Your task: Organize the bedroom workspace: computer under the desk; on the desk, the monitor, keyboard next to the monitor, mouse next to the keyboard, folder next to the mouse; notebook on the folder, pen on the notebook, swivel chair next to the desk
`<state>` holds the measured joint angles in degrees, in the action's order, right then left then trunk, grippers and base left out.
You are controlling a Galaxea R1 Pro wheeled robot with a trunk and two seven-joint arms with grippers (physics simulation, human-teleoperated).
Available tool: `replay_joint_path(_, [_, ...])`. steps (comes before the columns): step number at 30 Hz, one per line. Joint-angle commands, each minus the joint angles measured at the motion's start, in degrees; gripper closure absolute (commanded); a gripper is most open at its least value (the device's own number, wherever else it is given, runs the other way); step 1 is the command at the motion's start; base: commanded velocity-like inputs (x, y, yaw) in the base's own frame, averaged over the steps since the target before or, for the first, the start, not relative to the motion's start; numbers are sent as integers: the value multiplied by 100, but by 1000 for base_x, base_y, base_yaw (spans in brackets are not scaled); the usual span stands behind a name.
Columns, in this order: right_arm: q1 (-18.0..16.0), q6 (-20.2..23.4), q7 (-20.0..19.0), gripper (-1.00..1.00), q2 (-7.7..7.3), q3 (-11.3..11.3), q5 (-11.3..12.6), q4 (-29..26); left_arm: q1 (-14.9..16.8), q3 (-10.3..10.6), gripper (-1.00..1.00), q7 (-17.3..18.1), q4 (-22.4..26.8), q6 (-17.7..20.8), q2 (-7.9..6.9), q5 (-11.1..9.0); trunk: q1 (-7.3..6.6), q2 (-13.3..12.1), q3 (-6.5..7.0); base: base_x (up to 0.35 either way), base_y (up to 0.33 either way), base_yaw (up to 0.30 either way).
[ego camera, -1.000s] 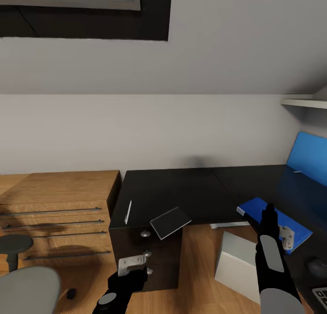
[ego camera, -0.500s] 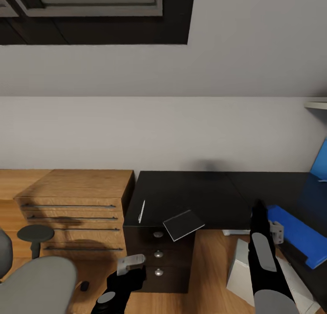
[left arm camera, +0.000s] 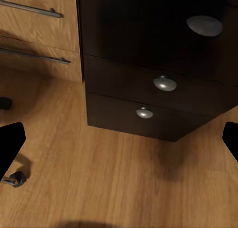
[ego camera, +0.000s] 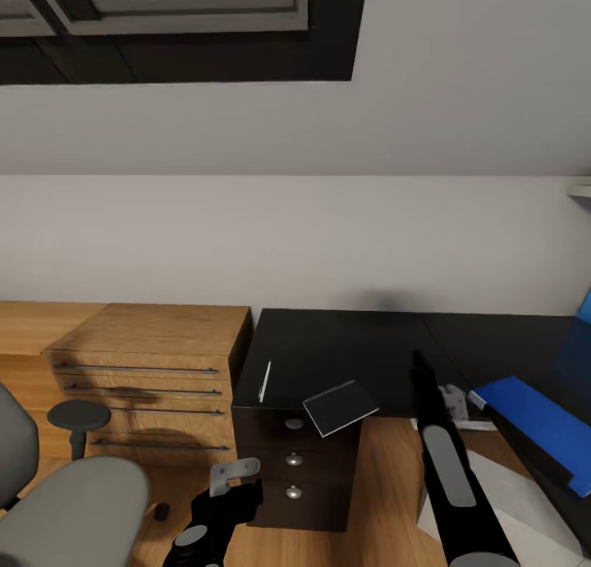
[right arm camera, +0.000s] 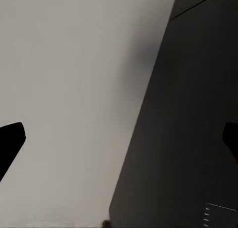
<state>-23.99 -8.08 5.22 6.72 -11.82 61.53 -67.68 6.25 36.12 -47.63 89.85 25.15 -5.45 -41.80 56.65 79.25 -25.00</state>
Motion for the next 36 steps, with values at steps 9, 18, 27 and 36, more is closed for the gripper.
replay_joint_path(9, [222, 575, 14, -100, -13, 251, 66, -373, 7, 1, -100, -51, 15, 12, -8, -28, 0, 4, -6, 0, 0, 3])
replay_joint_path(18, [252, 916, 2, -100, 7, 274, 74, -440, 7, 0, -100, -53, 15, 14, -9, -23, 0, 4, -6, 0, 0, 0])
replay_joint_path(27, [261, 948, 4, -100, 22, 280, 78, -451, 7, 0, -100, -53, 22, 13, -9, -25, 0, 4, -6, 0, 0, 0])
replay_joint_path(36, [261, 931, 13, -100, 29, 285, 79, -424, 7, 17, -100, -53, 48, -42, -18, 2, 0, 4, -6, -114, 0, 133])
